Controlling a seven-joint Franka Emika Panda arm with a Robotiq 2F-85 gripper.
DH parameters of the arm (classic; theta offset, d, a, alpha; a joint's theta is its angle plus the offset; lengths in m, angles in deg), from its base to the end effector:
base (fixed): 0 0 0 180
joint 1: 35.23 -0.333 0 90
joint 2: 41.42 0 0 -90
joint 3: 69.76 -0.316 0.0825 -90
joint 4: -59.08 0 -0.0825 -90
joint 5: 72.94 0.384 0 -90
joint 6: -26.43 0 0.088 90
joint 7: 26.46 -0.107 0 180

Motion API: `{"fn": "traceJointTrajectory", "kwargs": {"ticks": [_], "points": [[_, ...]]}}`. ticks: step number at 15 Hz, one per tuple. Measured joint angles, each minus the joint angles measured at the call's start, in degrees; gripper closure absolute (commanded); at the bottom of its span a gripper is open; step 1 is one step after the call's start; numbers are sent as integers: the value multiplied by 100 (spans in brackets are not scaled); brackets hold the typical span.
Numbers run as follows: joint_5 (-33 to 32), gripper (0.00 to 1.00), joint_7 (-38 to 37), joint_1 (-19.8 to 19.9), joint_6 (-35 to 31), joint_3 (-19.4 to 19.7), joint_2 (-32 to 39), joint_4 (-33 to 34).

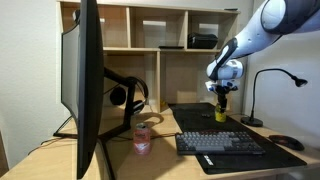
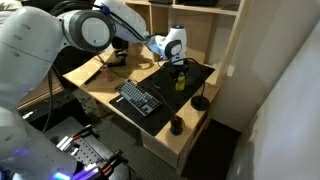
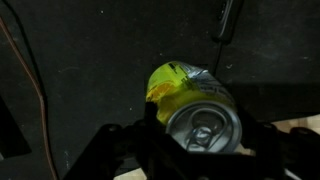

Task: Move the yellow can to the right

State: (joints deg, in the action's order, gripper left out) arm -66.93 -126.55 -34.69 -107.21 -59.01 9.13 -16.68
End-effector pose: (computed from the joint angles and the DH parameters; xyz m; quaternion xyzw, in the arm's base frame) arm 0.7485 -0.1120 0.2218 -0.5663 0.8206 -0.0716 0.0290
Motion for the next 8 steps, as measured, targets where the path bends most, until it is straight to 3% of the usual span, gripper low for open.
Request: {"fn": "traceJointTrajectory", "kwargs": {"ticks": [8], "points": [[-15, 0, -438, -55, 244, -17, 85, -79]]}}
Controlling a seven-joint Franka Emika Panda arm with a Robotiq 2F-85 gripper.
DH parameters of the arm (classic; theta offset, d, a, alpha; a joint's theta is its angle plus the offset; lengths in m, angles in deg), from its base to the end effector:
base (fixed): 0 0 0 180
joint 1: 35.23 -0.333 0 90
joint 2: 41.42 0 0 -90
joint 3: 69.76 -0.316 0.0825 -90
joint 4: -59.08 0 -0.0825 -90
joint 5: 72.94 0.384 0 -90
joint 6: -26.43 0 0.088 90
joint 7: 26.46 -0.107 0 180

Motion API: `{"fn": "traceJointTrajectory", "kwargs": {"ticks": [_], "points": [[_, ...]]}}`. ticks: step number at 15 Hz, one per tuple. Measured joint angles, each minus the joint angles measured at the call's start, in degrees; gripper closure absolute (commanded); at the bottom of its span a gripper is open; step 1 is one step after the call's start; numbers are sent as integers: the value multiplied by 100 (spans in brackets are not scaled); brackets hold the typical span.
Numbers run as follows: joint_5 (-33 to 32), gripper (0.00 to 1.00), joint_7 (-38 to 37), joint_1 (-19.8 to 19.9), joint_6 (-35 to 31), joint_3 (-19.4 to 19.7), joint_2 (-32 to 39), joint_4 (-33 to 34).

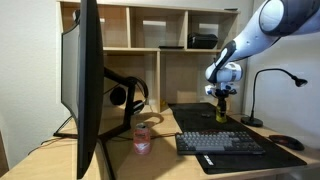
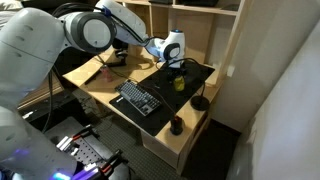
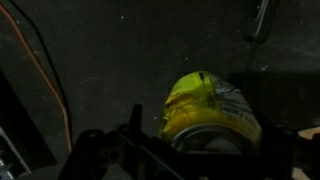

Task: Move the yellow can to the right

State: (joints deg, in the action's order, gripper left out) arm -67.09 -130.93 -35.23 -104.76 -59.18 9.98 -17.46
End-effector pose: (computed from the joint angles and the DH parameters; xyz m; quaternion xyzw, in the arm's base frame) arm 0.7402 -0.1033 0.2002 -0.5400 0.8403 -0.0473 0.0049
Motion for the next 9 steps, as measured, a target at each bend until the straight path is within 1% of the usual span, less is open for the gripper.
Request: {"fn": "traceJointTrajectory", "kwargs": {"ticks": [4, 7, 9], "points": [[-1, 0, -296, -25, -43, 15, 0, -5], [-3, 0, -556, -55, -248, 36, 0, -53], [-4, 0, -629, -51, -409, 129, -52, -115]]}}
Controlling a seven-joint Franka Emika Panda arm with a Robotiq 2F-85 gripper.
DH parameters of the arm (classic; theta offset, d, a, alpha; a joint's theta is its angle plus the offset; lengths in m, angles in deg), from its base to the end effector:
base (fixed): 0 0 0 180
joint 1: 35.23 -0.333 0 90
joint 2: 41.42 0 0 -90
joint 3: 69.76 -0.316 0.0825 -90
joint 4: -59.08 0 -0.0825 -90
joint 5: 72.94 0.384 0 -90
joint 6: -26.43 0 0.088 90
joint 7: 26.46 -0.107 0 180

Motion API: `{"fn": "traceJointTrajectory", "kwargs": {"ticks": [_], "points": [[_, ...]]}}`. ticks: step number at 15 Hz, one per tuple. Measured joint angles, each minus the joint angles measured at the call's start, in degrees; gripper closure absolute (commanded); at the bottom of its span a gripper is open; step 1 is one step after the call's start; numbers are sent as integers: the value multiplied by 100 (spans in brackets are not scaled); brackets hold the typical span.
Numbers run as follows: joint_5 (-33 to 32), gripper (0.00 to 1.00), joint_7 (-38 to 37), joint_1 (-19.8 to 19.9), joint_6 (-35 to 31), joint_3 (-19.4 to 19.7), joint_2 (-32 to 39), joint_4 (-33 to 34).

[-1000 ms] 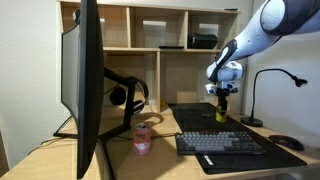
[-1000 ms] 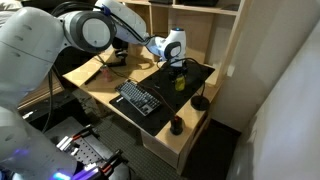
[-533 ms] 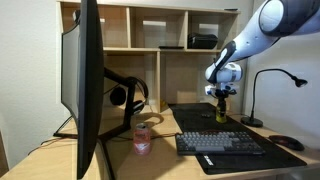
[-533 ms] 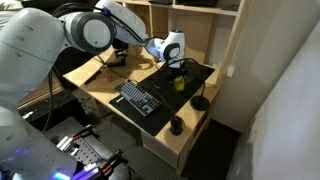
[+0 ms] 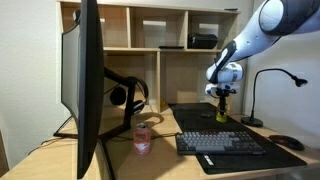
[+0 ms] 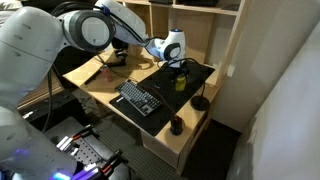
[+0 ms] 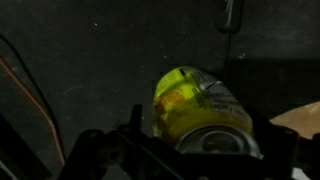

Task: Move the yellow can to the right

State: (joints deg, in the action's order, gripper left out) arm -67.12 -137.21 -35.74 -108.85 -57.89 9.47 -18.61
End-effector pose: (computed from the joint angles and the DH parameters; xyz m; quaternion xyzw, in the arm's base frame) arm 0.7422 -0.1109 0.2068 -0.4904 0.8680 -0.0739 0.0261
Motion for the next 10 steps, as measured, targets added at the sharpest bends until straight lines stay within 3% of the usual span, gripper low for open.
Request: {"fn": "traceJointTrajectory", "kwargs": {"ticks": [5, 10], "points": [[-89, 0, 12, 60, -284, 263, -563, -488], [-182, 0, 272, 56, -612, 259, -1368, -1251]]}}
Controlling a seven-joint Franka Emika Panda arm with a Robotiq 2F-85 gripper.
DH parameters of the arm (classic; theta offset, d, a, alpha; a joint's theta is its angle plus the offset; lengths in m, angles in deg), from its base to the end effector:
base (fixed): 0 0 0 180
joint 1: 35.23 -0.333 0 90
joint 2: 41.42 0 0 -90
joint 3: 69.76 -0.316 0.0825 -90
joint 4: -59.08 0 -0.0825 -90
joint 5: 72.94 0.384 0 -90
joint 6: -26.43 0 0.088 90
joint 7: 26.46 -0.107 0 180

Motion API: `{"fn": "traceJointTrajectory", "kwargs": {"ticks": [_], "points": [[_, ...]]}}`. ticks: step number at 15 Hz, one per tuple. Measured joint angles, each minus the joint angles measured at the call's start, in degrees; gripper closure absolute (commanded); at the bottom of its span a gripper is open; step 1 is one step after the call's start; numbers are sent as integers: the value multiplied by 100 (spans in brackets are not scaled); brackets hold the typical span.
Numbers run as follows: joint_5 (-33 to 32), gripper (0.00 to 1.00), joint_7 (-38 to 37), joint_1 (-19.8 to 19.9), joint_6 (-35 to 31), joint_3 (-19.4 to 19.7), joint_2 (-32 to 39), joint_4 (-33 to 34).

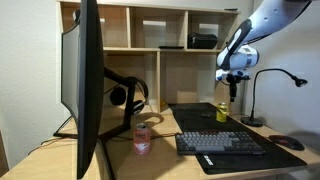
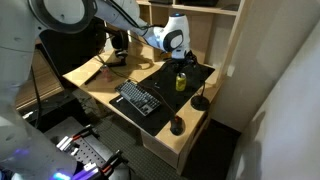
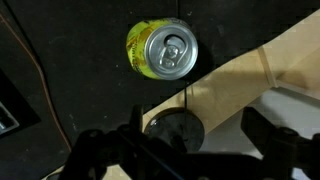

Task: Move the yellow can to the right

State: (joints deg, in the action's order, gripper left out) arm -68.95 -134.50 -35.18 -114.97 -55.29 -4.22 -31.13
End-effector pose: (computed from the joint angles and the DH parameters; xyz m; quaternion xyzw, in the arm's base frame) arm 0.7077 -0.1520 0.2961 -0.4849 0.8633 -0.1246 0.0641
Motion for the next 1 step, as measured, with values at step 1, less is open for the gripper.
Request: {"fn": "traceJointTrajectory", "kwargs": {"ticks": [1], "points": [[-35, 0, 0, -4, -15, 1, -131, -127]]}}
